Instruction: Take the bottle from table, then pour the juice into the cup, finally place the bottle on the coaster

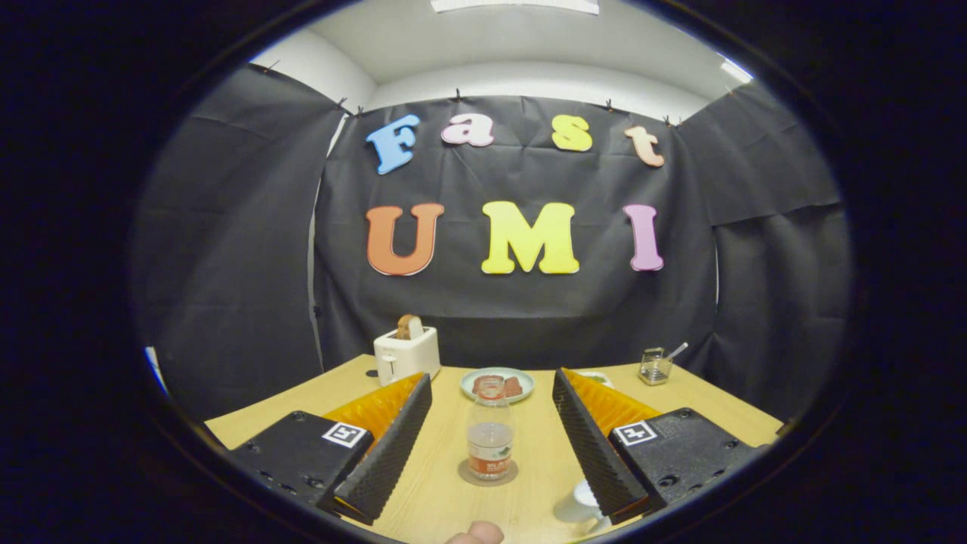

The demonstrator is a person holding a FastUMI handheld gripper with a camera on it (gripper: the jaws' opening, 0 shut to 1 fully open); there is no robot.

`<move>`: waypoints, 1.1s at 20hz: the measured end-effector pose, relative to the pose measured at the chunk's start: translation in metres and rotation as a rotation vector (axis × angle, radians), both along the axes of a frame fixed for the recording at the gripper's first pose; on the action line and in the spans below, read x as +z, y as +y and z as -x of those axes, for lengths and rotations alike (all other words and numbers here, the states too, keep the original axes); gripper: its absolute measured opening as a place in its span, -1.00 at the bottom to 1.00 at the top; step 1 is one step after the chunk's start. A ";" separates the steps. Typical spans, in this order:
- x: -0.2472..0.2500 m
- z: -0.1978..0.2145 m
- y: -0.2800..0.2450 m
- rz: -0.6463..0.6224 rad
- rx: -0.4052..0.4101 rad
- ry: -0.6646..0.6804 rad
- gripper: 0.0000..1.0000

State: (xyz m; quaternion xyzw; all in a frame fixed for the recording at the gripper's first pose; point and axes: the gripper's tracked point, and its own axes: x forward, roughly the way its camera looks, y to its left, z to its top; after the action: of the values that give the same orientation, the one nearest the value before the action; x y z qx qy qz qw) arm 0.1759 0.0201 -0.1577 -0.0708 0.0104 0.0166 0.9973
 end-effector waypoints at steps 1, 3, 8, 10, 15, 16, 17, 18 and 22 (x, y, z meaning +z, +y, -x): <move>0.010 0.008 -0.001 0.016 -0.009 -0.010 1.00; 0.033 0.025 0.000 0.033 -0.023 -0.031 1.00; 0.062 0.057 -0.005 -0.006 -0.089 -0.001 1.00; 0.072 0.069 -0.009 -0.035 -0.111 0.006 1.00; 0.106 0.097 -0.015 -0.112 -0.079 -0.018 1.00; 0.118 0.104 -0.024 -0.123 -0.088 -0.022 1.00; 0.120 0.109 -0.026 -0.133 -0.089 -0.020 1.00; 0.125 0.112 -0.025 -0.140 -0.082 -0.022 1.00; 0.130 0.122 -0.028 -0.121 -0.077 0.002 1.00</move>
State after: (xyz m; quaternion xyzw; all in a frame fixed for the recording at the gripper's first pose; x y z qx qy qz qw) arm 0.0534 -0.0077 -0.0276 -0.0099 0.0133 -0.0209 0.9996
